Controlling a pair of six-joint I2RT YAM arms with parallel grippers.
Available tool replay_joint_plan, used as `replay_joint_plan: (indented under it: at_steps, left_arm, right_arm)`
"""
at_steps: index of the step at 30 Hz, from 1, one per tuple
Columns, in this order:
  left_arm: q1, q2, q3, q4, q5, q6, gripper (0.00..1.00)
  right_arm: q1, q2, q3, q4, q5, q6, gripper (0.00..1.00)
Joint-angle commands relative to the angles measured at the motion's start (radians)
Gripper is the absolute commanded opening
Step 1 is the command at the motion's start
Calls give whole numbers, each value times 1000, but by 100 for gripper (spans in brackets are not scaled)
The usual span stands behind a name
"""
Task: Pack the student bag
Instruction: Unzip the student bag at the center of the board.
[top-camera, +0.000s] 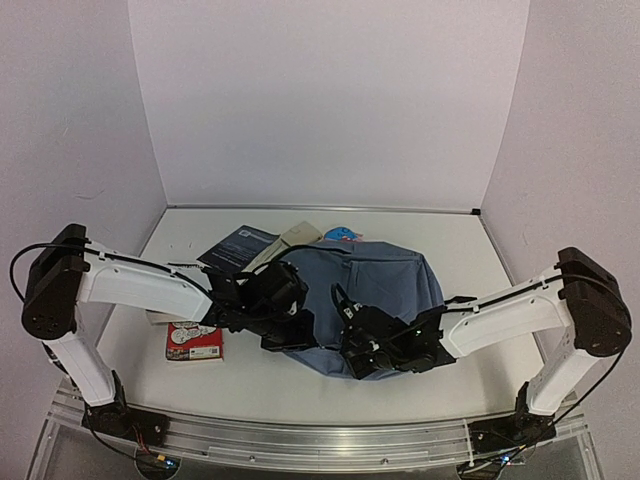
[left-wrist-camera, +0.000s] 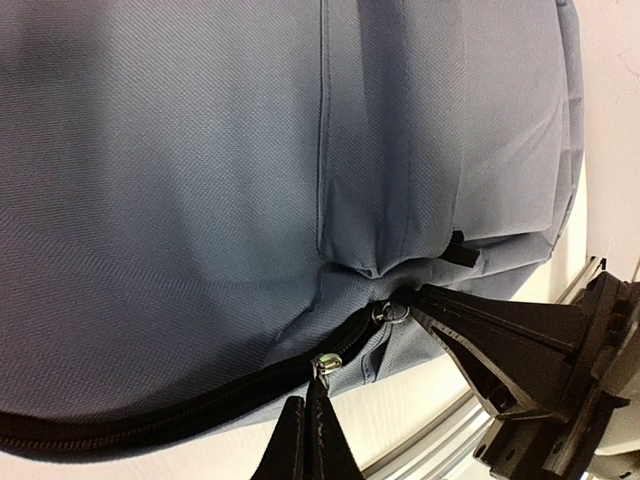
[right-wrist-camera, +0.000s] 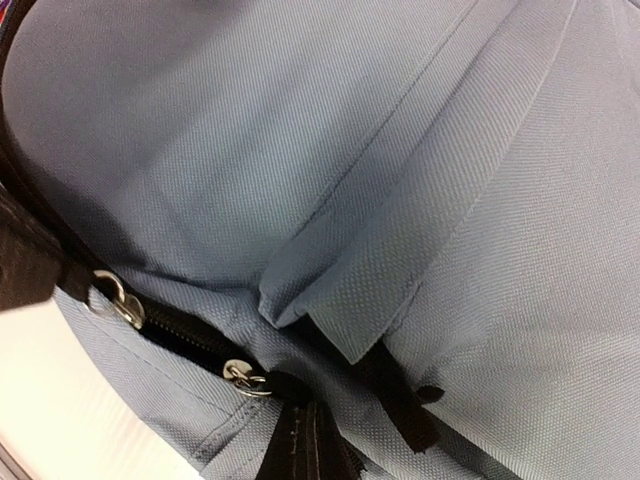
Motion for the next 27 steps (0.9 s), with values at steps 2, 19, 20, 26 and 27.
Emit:
replay_joint_plan:
  at_steps: [2,19,20,26,27]
  left_arm:
    - [37,-106,-21,-46,-58,17,0]
    - [211,-275,-105,-121,-57,109,0]
    - [226,-286,-103,-133,-57,123,0]
    - [328,-337,-97,-170,-13,205,0]
    - [345,-335,-92,-167,12,221,0]
  right_arm:
    - [-1,-26,-25,-20,55,29,0]
    - [-1,-38,-39,-15,62,44,0]
    - [-1,-40,-40,-15,63,45,0]
    - [-1,-55,-44,-11,62,52,0]
    - [-1,-57,-43,-11,62,52,0]
